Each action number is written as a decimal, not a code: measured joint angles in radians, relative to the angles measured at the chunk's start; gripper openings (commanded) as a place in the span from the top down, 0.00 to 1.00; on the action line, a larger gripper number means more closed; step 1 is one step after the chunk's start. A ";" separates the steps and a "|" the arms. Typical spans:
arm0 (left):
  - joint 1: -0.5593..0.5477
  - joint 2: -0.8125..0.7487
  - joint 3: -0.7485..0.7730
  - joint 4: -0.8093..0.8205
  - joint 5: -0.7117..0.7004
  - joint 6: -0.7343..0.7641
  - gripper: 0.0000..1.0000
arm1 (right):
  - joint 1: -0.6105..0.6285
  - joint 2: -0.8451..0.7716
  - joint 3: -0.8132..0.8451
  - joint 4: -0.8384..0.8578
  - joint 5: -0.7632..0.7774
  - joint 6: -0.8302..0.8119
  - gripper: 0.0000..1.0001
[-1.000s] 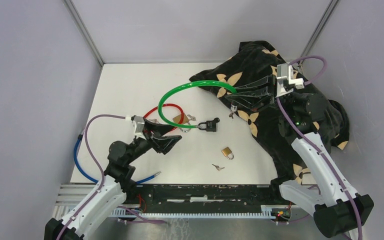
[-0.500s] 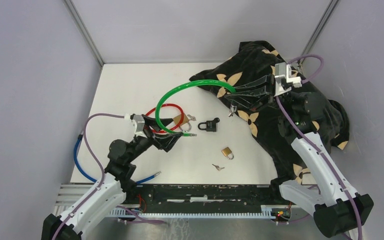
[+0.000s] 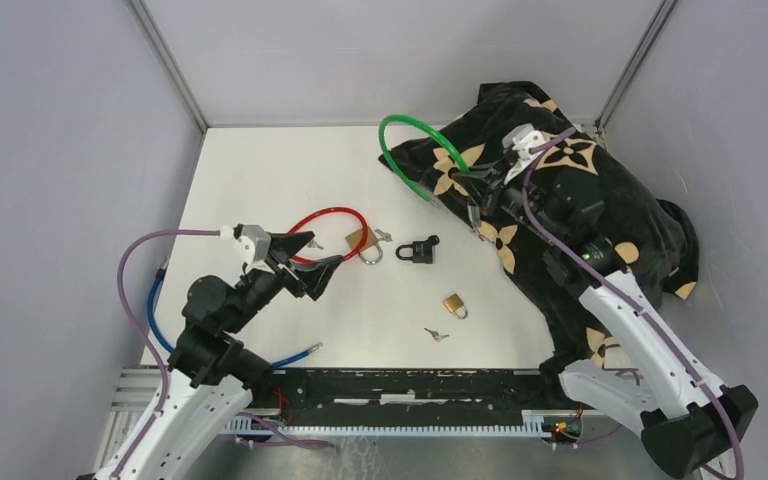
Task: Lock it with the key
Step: Pick up the lock from the center of the board.
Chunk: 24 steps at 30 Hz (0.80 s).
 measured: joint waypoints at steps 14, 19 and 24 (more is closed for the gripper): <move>-0.001 0.607 0.444 -0.050 0.225 -0.304 0.07 | 0.563 0.119 -0.179 0.087 0.623 -0.073 1.00; -0.001 0.669 0.444 -0.060 0.229 -0.415 0.07 | 0.650 0.193 -0.207 0.154 0.705 -0.077 1.00; 0.000 0.672 0.449 -0.087 0.188 -0.470 0.10 | 0.693 0.220 -0.208 0.187 0.762 -0.093 1.00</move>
